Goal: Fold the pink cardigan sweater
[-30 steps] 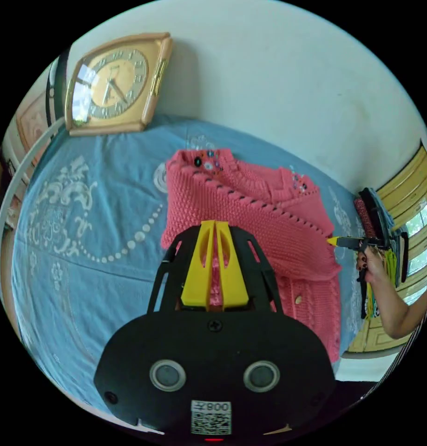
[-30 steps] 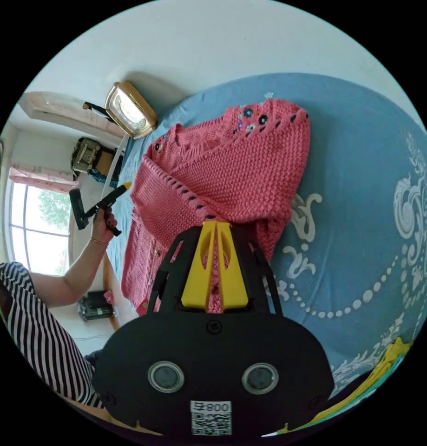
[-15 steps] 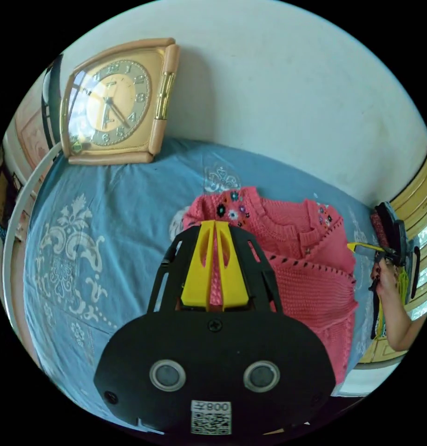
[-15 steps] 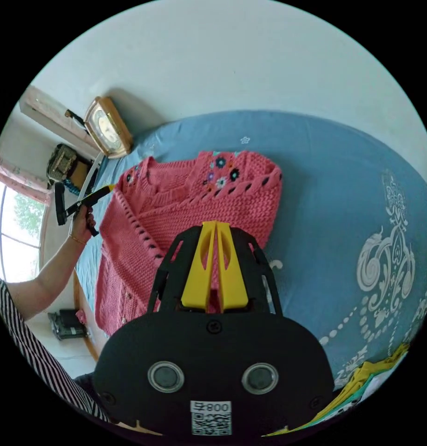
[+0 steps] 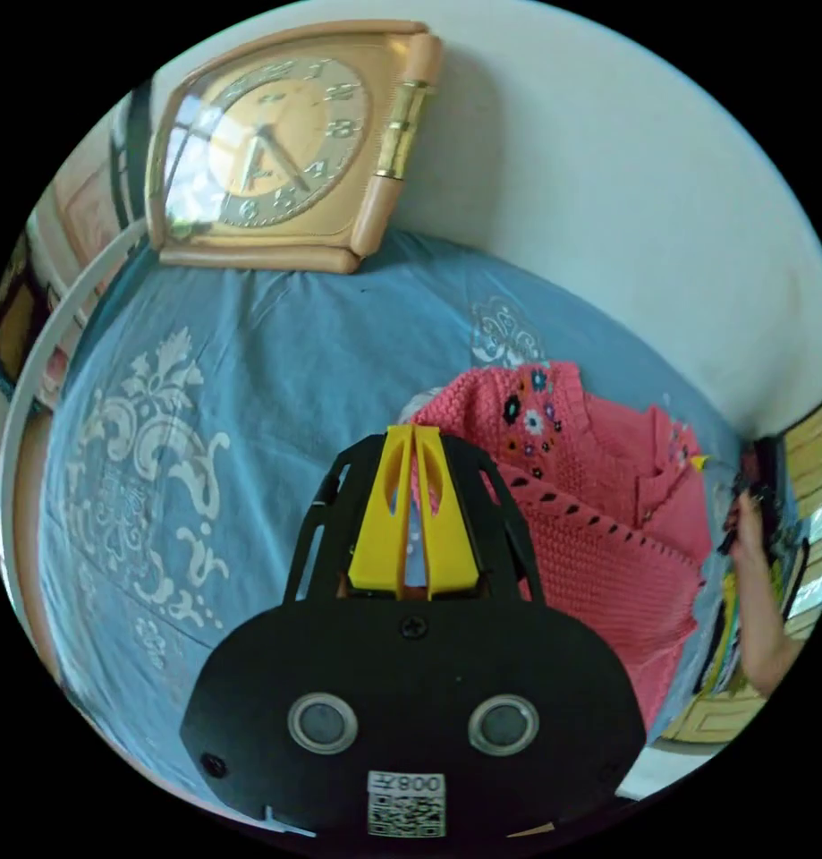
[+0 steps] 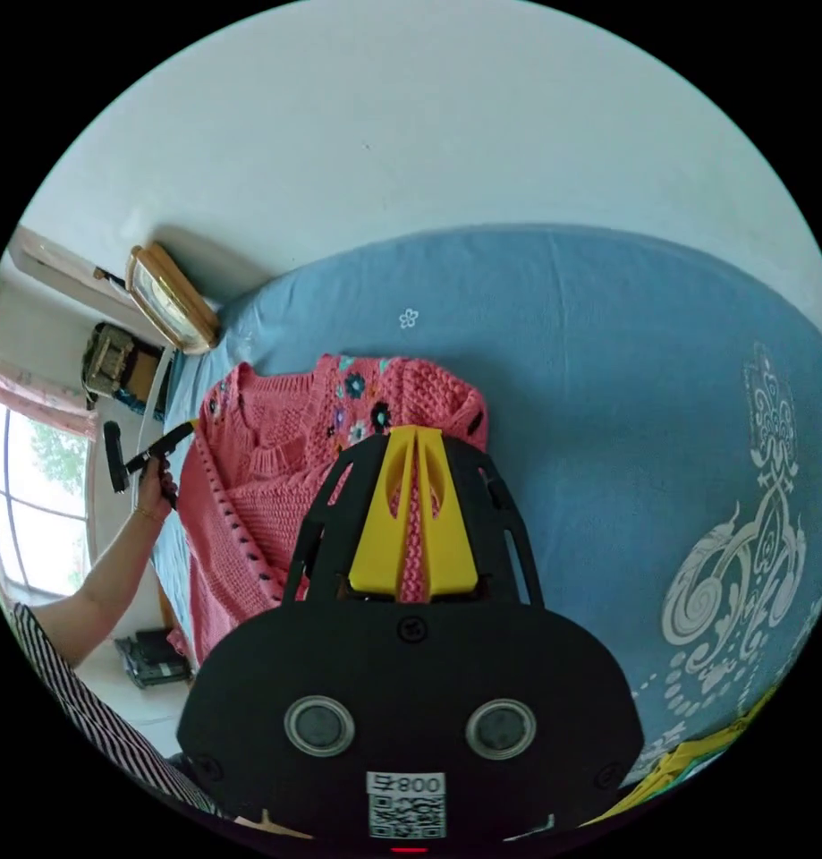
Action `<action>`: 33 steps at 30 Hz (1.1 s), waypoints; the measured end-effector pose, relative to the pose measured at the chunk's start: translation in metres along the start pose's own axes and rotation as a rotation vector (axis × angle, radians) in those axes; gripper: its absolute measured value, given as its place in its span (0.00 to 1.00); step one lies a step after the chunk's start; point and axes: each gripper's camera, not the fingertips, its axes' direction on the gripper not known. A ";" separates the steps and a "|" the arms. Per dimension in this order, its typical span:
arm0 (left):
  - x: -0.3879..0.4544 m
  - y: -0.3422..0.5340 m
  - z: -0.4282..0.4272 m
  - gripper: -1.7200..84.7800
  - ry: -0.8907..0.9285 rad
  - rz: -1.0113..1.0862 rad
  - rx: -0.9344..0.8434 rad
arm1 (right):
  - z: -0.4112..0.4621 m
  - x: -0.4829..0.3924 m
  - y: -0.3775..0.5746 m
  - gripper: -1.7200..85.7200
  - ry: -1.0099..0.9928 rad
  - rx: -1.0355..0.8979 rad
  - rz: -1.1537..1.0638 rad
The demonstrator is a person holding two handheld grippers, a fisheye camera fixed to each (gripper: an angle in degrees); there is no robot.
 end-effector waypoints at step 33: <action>-0.105 0.182 -0.048 0.07 0.305 0.022 -0.158 | 0.009 0.056 0.260 0.04 -0.270 -0.051 0.062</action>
